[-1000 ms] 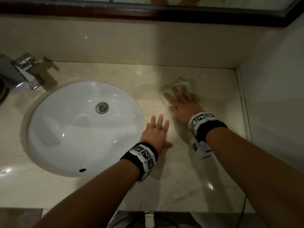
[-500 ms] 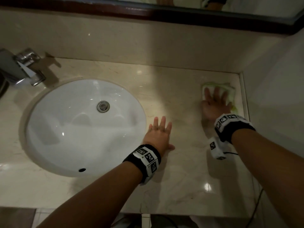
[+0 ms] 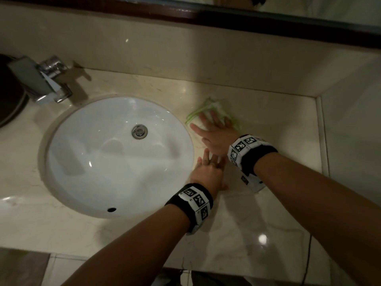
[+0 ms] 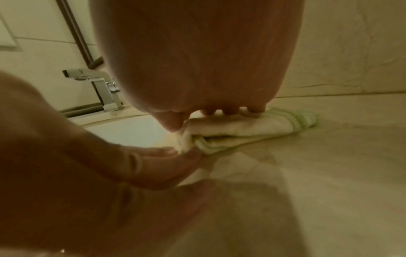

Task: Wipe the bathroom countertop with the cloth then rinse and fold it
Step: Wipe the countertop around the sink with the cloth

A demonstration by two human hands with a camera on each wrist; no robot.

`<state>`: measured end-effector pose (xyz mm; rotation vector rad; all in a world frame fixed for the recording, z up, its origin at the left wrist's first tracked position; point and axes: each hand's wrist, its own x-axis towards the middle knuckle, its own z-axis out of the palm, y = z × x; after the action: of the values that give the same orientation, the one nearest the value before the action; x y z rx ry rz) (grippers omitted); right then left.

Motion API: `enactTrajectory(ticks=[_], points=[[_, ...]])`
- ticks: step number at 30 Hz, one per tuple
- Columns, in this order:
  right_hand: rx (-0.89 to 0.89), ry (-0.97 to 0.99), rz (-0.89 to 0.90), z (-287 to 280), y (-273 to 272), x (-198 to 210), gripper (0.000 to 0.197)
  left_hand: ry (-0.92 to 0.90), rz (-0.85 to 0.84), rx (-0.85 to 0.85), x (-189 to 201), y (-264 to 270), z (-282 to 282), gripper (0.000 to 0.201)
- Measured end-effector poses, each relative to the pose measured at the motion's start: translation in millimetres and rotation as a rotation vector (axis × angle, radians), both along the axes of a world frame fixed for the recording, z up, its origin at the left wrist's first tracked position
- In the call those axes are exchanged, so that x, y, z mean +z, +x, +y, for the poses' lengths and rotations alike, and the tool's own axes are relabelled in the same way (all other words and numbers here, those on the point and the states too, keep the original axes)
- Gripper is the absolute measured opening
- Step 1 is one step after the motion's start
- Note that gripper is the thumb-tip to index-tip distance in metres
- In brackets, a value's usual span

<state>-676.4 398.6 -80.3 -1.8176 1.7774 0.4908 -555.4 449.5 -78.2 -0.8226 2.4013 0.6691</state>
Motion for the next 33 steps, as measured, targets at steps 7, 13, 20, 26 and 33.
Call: enactTrajectory(ticks=[7,13,20,26,33], points=[[0.051,0.006,-0.023,-42,2,0,0.054,0.029,-0.024,-0.007,-2,1,0,0.096],[0.059,-0.041,0.017,-67,11,-5,0.054,0.016,-0.038,-0.022,-4,1,-1,0.095],[0.201,-0.06,-0.056,-24,9,-2,0.052,0.013,-0.041,-0.03,-3,2,-1,0.094],[0.306,-0.032,-0.074,-16,1,6,0.05,0.001,-0.045,-0.023,0,1,-2,0.093],[0.081,-0.079,-0.078,-80,-12,-4,0.052,-0.006,-0.057,-0.045,-5,3,-1,0.092]])
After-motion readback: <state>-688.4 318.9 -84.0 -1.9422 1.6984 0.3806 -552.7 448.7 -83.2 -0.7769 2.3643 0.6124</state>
